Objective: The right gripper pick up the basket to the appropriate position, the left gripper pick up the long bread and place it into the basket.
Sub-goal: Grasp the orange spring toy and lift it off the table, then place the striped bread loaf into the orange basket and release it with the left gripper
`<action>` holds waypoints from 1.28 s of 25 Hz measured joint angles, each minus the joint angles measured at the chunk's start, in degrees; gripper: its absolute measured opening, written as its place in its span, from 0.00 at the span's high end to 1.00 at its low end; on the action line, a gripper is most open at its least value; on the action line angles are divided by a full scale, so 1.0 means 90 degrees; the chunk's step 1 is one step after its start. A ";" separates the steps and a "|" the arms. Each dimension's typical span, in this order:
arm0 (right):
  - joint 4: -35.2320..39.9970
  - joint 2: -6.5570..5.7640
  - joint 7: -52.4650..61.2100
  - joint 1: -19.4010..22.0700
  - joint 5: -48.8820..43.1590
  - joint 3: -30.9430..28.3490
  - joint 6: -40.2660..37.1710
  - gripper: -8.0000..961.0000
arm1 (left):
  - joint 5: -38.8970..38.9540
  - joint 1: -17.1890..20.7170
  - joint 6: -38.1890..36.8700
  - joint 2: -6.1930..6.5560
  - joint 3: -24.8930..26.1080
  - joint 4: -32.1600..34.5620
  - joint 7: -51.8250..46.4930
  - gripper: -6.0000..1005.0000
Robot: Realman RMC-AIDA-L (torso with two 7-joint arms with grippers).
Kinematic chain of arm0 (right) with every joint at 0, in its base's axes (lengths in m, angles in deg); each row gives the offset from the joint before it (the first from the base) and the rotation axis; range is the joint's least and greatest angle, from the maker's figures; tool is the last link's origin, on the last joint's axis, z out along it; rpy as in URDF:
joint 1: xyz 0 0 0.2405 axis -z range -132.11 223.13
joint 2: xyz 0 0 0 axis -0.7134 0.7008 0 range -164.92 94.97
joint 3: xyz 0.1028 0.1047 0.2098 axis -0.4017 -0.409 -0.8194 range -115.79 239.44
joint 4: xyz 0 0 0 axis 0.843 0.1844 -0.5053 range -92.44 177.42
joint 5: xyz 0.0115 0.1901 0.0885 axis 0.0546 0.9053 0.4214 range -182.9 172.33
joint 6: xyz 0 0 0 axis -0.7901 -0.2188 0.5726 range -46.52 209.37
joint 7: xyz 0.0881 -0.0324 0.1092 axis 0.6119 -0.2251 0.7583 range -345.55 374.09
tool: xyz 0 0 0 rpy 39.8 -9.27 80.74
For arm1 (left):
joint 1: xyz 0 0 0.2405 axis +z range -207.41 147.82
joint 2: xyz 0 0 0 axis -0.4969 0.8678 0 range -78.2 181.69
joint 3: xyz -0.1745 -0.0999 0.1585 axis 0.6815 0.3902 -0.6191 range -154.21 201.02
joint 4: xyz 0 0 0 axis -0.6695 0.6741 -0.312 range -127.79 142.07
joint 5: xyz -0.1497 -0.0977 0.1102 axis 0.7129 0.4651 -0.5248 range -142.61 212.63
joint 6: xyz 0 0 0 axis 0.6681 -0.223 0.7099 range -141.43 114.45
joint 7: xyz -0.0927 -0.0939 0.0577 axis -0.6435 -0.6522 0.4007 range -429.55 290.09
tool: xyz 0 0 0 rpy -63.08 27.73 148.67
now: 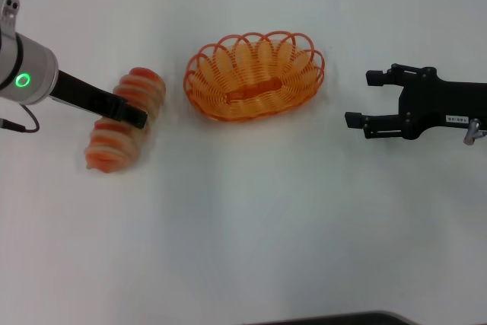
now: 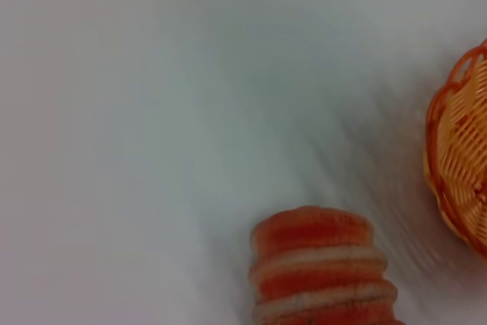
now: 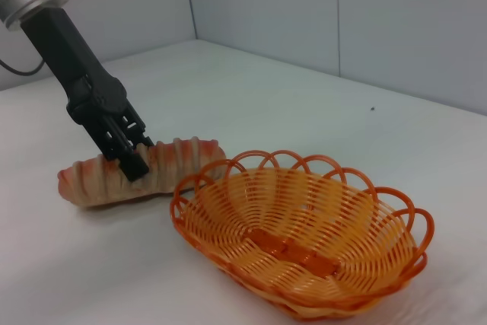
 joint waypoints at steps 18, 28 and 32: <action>-0.0010 0.0007 0.0000 0.0000 0.0000 0.0010 -0.0024 0.03 | -0.0164 0.0108 -0.0066 0.0063 0.0268 0.0681 0.0379 0.48; -0.0022 0.0007 0.0000 0.0005 -0.0001 0.0010 -0.0046 0.03 | 0.0711 -0.0321 -0.0738 0.0004 0.0459 0.1467 0.3184 0.53; -0.0029 0.0011 0.0000 -0.0004 -0.0007 0.0038 -0.0065 0.03 | 0.1172 -0.0637 -0.0910 0.0004 0.0270 0.1462 0.4336 0.56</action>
